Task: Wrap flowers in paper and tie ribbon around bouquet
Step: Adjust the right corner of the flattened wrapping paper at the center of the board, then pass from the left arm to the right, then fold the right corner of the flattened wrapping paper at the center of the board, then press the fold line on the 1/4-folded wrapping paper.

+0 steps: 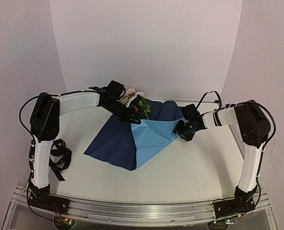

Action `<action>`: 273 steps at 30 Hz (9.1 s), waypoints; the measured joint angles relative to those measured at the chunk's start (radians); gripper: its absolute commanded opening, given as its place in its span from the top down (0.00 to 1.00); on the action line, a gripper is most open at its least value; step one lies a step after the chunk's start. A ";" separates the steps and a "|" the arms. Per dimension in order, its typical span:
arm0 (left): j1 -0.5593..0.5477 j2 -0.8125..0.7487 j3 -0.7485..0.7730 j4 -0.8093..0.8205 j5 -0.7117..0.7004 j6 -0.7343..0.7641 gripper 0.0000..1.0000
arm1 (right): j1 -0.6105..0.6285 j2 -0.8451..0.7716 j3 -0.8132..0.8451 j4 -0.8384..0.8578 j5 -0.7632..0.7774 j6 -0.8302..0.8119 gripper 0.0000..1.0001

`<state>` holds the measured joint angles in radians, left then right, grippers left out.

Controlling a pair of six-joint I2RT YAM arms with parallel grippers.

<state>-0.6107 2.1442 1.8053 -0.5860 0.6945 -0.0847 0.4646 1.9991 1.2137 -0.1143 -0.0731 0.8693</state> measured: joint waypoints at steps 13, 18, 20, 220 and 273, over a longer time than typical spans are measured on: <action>0.006 0.085 0.130 -0.054 -0.028 -0.014 1.00 | 0.132 -0.058 -0.126 0.057 -0.014 0.141 1.00; 0.007 0.103 0.160 -0.066 -0.033 -0.019 1.00 | 0.186 -0.095 -0.194 0.090 -0.028 0.226 1.00; 0.008 0.106 0.160 -0.071 -0.033 -0.020 1.00 | 0.210 -0.121 -0.235 0.110 -0.030 0.256 0.99; -0.052 0.007 -0.278 0.175 -0.137 -0.546 0.69 | 0.112 0.155 0.351 -0.079 -0.091 -0.464 1.00; -0.038 0.063 -0.293 0.188 -0.118 -0.514 0.78 | 0.192 -0.168 -0.275 0.150 -0.100 0.102 0.99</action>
<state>-0.6491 2.2070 1.5127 -0.3984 0.5766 -0.5987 0.6571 1.8308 0.9386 0.0358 -0.1734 0.9717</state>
